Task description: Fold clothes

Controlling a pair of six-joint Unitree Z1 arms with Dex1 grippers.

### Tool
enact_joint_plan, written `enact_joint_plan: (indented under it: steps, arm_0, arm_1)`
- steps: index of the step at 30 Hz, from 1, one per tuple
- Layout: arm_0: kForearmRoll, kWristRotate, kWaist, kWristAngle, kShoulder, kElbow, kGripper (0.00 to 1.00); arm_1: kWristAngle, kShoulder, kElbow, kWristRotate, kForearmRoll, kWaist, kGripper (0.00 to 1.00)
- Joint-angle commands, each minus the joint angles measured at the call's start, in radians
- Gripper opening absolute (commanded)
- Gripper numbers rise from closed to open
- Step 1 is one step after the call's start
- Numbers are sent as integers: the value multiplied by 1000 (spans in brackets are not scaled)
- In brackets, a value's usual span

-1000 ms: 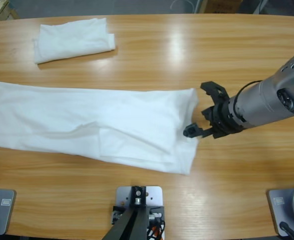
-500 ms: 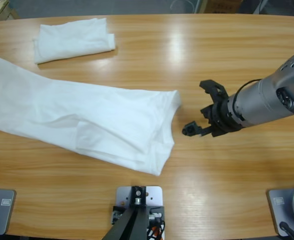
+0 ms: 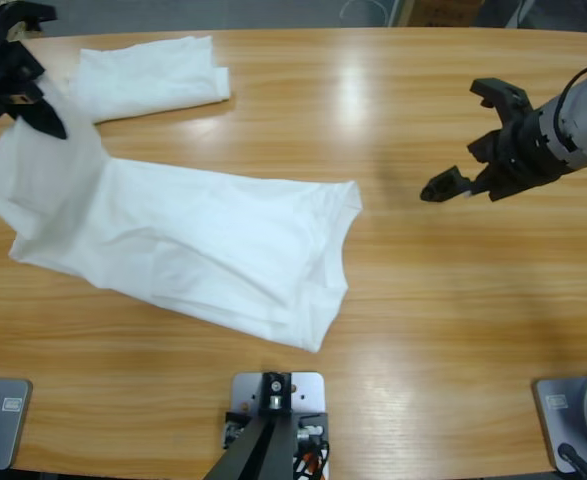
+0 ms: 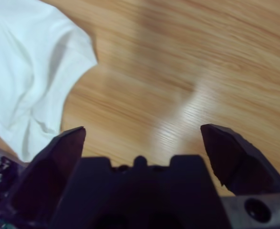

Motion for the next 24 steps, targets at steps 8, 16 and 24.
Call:
enact_joint_plan:
  steps: [8, 16, 24]
  arm_0:
    - [151, -119, -291, -149, 140, -243, 0]
    - [152, -156, -393, -197, 291, -441, 0]
    - [151, -161, -437, -201, 358, -473, 0]
  arm_1:
    - [-79, 96, -2, -25, 12, -17, 1000]
    - [-74, 71, -8, -25, 17, -29, 1000]
    - [-74, 77, -5, -25, 15, -37, 1000]
